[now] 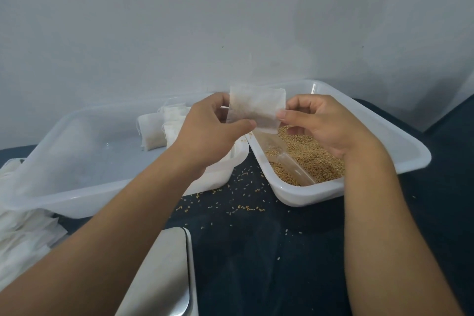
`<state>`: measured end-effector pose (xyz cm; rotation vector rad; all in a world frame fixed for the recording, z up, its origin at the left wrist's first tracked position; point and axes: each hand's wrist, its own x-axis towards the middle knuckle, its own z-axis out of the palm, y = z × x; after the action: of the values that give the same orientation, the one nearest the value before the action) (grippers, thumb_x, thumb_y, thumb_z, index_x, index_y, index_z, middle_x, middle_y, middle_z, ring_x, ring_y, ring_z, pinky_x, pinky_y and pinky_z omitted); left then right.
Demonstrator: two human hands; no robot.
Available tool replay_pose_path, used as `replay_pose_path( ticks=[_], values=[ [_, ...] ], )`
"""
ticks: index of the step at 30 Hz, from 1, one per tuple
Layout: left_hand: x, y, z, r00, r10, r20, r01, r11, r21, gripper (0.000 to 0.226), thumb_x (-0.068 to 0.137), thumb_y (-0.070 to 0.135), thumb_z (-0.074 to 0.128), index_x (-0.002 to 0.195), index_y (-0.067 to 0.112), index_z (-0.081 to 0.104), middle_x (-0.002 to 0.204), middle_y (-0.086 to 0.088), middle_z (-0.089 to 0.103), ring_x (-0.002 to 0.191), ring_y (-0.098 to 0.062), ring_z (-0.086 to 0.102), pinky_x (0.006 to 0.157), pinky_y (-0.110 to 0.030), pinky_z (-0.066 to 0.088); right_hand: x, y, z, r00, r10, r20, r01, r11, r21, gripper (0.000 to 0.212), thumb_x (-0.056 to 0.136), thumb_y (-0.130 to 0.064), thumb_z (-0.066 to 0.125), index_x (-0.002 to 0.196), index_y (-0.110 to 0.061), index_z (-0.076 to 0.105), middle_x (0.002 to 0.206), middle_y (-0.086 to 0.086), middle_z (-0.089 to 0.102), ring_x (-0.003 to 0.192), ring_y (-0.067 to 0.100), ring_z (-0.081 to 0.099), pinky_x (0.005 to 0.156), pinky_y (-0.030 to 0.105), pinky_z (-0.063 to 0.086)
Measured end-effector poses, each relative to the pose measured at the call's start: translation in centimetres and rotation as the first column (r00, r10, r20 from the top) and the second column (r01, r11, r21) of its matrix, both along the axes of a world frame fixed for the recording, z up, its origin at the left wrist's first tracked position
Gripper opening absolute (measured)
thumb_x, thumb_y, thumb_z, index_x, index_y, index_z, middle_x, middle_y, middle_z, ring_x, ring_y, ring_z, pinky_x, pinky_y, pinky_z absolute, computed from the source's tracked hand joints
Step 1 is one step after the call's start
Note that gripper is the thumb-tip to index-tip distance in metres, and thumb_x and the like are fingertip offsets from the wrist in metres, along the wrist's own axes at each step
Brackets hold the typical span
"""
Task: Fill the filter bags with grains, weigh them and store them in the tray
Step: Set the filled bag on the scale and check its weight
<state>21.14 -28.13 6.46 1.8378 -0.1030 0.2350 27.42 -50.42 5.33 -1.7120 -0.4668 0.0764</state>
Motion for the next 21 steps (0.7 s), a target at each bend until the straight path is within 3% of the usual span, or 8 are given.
replay_pose_path(
  ticks=[6, 14, 21],
  values=[
    [-0.02, -0.03, -0.05, 1.000, -0.002, 0.001, 0.002, 1.000, -0.001, 0.026, 0.084, 0.015, 0.082, 0.105, 0.025, 0.072, 0.094, 0.007, 0.079, 0.092, -0.015, 0.075, 0.094, -0.038, 0.059, 0.06, -0.04, -0.19, 1.000, 0.010, 0.008, -0.010, 1.000, -0.007, 0.020, 0.071, -0.043, 0.082, 0.082, -0.027, 0.079, 0.095, 0.001, 0.077, 0.092, 0.014, 0.071, 0.080, 0.027, 0.059],
    [0.02, -0.11, 0.09, 1.000, -0.008, 0.013, 0.008, 1.000, 0.006, 0.022, 0.084, 0.013, 0.082, 0.102, 0.023, 0.073, 0.093, 0.006, 0.079, 0.090, -0.015, 0.075, 0.087, -0.032, 0.060, 0.21, -0.08, -0.55, 1.000, -0.001, -0.001, 0.001, 0.999, -0.049, 0.028, 0.069, -0.042, 0.081, 0.086, -0.019, 0.076, 0.088, -0.002, 0.076, 0.088, 0.011, 0.070, 0.075, 0.022, 0.057],
    [0.05, -0.11, -0.12, 1.000, -0.004, -0.005, 0.003, 1.000, -0.010, 0.022, 0.084, 0.014, 0.082, 0.102, 0.024, 0.073, 0.095, 0.004, 0.079, 0.095, -0.019, 0.075, 0.096, -0.042, 0.059, 0.20, -0.14, -0.54, 1.000, -0.017, -0.010, 0.017, 0.999, -0.047, 0.018, 0.077, -0.034, 0.082, 0.085, -0.019, 0.076, 0.091, 0.001, 0.076, 0.088, 0.013, 0.070, 0.080, 0.028, 0.059]
  ],
)
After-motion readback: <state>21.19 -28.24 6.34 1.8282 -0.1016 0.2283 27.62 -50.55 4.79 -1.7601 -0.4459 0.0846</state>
